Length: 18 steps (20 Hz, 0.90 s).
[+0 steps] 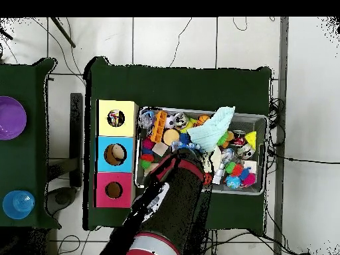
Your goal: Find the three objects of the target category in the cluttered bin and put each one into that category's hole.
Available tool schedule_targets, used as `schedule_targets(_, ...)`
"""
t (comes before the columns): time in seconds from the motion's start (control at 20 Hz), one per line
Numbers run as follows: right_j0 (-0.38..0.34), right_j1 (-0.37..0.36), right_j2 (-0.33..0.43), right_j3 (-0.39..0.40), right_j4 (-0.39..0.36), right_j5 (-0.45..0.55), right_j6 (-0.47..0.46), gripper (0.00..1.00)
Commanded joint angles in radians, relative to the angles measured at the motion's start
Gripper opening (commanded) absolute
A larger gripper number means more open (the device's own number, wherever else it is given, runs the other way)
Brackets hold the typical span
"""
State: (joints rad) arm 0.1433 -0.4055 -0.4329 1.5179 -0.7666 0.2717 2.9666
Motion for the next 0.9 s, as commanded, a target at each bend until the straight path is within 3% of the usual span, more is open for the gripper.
schedule_targets(0.05,0.003,0.082,-0.161,-0.144,0.091,-0.107,0.295,0.0)
schedule_targets(0.7,-0.003,0.103,-0.181,-0.129,0.211,-0.158,0.177,0.0)
schedule_targets(0.9,-0.023,0.084,-0.151,-0.118,0.221,-0.154,0.127,0.0)
